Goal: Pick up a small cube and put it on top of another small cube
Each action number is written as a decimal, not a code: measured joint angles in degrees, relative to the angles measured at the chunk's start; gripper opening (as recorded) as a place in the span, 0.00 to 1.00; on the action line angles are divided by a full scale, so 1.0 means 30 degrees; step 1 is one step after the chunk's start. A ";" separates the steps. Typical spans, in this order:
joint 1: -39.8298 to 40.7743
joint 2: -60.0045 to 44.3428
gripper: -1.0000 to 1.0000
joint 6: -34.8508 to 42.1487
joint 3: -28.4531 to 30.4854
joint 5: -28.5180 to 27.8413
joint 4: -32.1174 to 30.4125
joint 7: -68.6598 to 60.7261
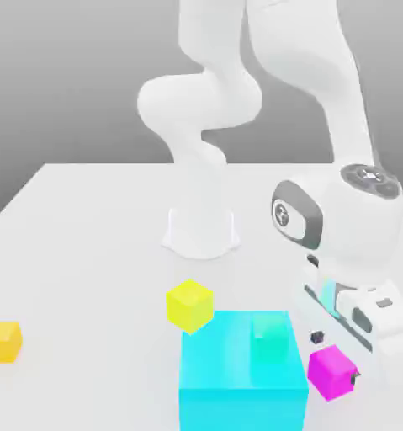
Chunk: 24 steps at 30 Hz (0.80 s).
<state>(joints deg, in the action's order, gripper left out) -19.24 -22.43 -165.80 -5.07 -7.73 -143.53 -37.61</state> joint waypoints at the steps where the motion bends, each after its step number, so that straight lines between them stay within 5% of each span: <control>1: 0.0000 0.0000 0.00 0.0007 0.0000 -0.0001 0.0000 0.0001; 6: 0.0015 -0.0035 0.00 0.0012 -0.0010 -0.0048 0.0005 0.0035; 24: 0.2324 0.8652 0.00 0.7581 0.0386 0.3219 0.0749 0.3227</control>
<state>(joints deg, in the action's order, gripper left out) -12.27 3.53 -143.05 -3.92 1.92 -141.28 -27.93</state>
